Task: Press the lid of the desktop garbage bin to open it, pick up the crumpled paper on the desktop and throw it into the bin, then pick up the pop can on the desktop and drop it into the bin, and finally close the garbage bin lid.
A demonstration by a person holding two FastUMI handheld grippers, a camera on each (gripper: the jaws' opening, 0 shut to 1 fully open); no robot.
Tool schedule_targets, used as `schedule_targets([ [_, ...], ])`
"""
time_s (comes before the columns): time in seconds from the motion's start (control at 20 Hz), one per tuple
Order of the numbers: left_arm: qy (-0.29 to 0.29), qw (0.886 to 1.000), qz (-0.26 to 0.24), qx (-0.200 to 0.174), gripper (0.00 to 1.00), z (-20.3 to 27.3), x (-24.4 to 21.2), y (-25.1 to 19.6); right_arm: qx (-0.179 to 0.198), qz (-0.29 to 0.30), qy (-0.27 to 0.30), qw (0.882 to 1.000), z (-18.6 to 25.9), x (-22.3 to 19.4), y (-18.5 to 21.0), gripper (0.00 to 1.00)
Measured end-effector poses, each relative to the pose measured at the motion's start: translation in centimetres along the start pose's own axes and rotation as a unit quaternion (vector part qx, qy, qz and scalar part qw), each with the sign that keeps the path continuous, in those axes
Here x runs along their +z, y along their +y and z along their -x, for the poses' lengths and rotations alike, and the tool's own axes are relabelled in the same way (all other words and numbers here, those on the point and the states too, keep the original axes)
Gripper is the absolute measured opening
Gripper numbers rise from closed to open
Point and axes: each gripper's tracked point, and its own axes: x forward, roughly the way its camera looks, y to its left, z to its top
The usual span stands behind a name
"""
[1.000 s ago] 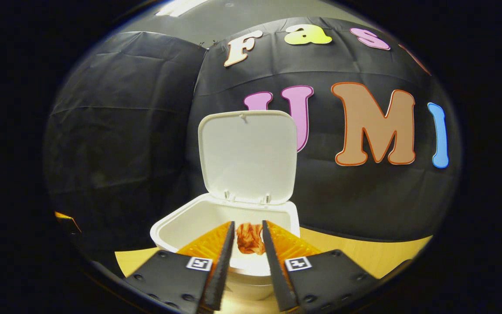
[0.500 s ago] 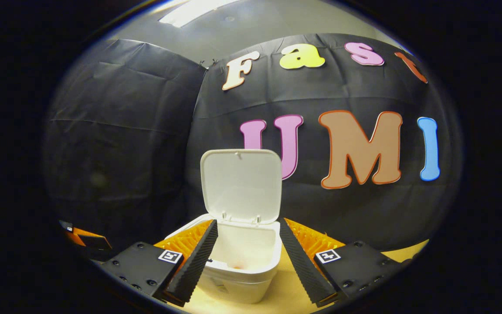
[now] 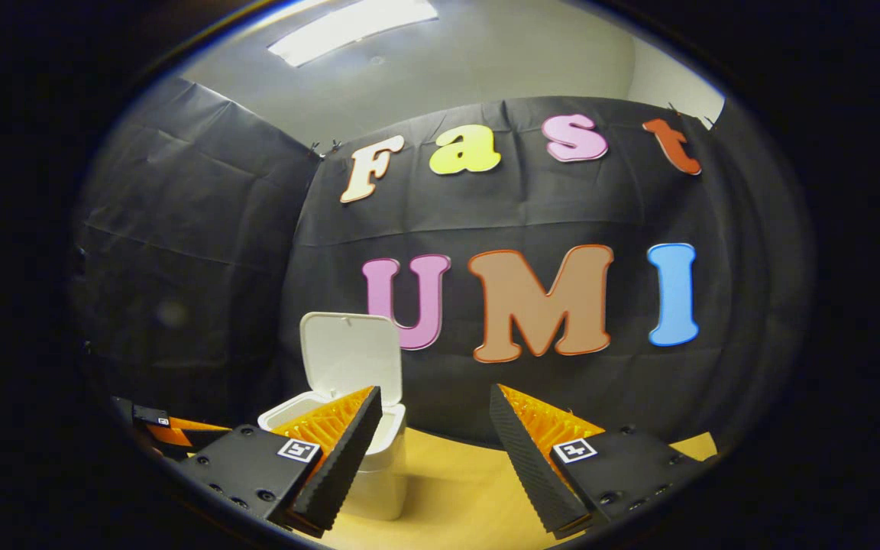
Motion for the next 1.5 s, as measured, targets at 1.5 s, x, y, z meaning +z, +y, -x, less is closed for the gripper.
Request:
schedule_targets([
  [1.5,0.265,0.963,0.0,-0.045,0.94,-4.3,-21.7,-12.3,-0.258,-0.034,0.096,0.961,23.9,-8.8,-23.1,0.95],
])
